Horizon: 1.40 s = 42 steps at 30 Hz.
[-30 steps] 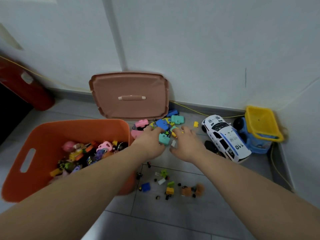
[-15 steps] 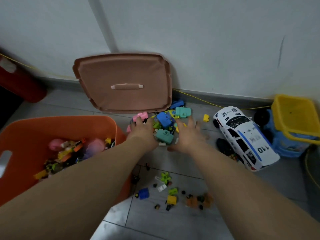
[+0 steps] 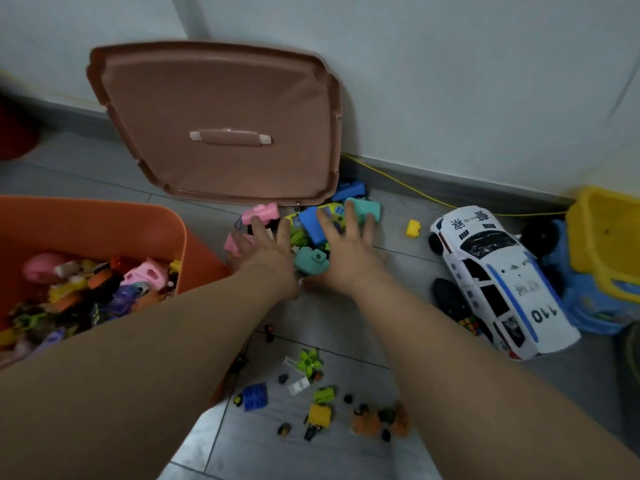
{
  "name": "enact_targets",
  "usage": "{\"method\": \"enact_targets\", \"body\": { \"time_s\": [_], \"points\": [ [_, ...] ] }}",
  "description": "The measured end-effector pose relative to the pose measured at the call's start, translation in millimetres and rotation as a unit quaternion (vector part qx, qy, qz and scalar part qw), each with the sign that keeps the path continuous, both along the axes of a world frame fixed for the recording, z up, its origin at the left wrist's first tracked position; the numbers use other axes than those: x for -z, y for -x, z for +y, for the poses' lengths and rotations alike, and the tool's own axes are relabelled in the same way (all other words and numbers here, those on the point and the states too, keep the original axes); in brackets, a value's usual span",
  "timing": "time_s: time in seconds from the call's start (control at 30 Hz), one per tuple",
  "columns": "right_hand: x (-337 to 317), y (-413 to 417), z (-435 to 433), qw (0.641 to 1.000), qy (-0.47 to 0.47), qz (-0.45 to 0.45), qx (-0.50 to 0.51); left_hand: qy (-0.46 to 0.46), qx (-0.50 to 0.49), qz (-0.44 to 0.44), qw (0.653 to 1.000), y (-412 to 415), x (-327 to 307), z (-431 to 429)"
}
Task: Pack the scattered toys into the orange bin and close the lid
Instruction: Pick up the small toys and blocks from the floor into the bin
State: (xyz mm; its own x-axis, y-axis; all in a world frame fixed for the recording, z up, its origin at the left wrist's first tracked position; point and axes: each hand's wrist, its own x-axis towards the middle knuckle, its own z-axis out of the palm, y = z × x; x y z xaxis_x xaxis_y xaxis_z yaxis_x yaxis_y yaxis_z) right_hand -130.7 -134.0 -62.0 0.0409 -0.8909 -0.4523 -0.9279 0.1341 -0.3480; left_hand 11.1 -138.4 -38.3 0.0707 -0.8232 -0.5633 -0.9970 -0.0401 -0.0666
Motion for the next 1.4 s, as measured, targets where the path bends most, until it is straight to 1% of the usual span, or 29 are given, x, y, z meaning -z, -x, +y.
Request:
{"method": "enact_targets", "body": {
  "time_s": [0.13,0.2,0.33,0.43,0.5,0.57,0.63,0.73,0.87,1.0,1.07,1.13,1.23,1.3,1.4],
  "points": [
    [11,-5,5,0.998,0.018,0.018,-0.062,0.056,-0.015,0.012,0.998,-5,8,1],
    [14,0,15,0.996,0.054,0.026,-0.07,0.069,-0.029,0.02,0.997,-6,8,-7],
    [22,15,33,0.992,0.094,0.024,-0.083,0.047,-0.021,-0.014,0.999,-2,8,-26],
    [27,21,44,0.99,0.107,0.032,-0.083,-0.016,0.023,0.004,1.0,-1,14,-35],
    [28,24,48,0.989,0.112,0.038,-0.084,-0.031,0.045,0.016,0.998,-2,21,-31],
    [27,24,50,0.988,0.112,0.056,-0.092,0.003,0.055,0.024,0.998,-7,25,-18],
    [25,24,49,0.985,0.123,0.076,-0.089,0.061,0.075,0.038,0.995,-12,30,1],
    [22,23,51,0.982,0.146,0.094,-0.08,0.123,0.069,0.049,0.989,-16,38,29],
    [21,30,60,0.978,0.139,0.111,-0.108,0.178,0.061,0.069,0.98,-6,42,60],
    [17,37,79,0.976,0.122,0.115,-0.143,0.188,0.049,0.104,0.975,-6,49,96],
    [13,39,89,0.976,0.109,0.106,-0.158,0.203,0.042,0.12,0.971,-8,54,116],
    [11,42,99,0.976,0.089,0.09,-0.178,0.221,0.058,0.141,0.963,-13,60,128],
    [5,47,115,0.976,0.065,0.074,-0.196,0.196,0.056,0.157,0.966,-16,59,133],
    [2,49,126,0.976,0.054,0.079,-0.197,0.155,0.039,0.14,0.977,-10,55,135],
    [-8,53,136,0.978,0.036,0.079,-0.187,0.148,-0.003,0.123,0.981,-1,46,145]
  ]
}}
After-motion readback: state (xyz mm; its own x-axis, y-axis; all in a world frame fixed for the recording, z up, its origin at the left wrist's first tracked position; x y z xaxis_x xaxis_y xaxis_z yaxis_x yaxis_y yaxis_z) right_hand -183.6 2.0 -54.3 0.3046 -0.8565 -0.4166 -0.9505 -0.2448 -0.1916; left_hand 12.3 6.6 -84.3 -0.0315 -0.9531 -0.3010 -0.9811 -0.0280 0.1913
